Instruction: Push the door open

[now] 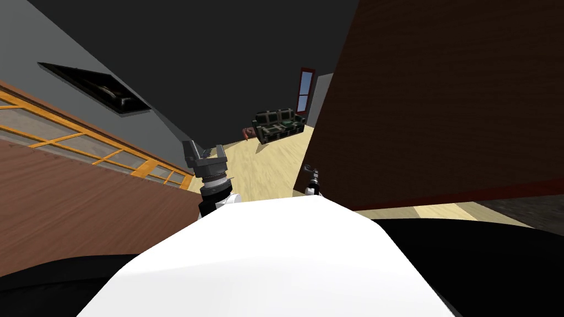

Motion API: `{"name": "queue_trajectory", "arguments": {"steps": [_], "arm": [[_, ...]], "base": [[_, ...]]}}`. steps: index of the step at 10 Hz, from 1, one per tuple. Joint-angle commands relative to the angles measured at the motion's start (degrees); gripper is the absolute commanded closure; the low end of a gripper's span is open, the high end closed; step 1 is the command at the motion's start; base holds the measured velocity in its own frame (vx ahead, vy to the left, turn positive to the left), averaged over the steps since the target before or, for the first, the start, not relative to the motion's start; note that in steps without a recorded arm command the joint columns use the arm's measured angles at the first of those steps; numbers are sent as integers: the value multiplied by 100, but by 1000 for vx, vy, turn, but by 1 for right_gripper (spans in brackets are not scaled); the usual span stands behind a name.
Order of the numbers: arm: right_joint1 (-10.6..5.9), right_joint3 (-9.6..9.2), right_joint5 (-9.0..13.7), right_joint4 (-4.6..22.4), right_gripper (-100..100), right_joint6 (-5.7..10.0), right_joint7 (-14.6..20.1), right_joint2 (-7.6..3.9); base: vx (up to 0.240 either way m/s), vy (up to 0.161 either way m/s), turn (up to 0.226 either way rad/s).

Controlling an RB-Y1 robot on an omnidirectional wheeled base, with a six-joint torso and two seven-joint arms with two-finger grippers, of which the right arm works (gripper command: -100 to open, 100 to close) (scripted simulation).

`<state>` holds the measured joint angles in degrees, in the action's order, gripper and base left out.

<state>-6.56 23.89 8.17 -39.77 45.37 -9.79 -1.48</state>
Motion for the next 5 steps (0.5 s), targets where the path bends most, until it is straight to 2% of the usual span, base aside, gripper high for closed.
{"name": "queue_trajectory", "arguments": {"steps": [1,5], "arm": [[16,74,18,-162,100,-51,-32,42],[37,298,81,-215,100,-44,-139,315]], "base": [[96,16,-29],[159,35,-66]]}}
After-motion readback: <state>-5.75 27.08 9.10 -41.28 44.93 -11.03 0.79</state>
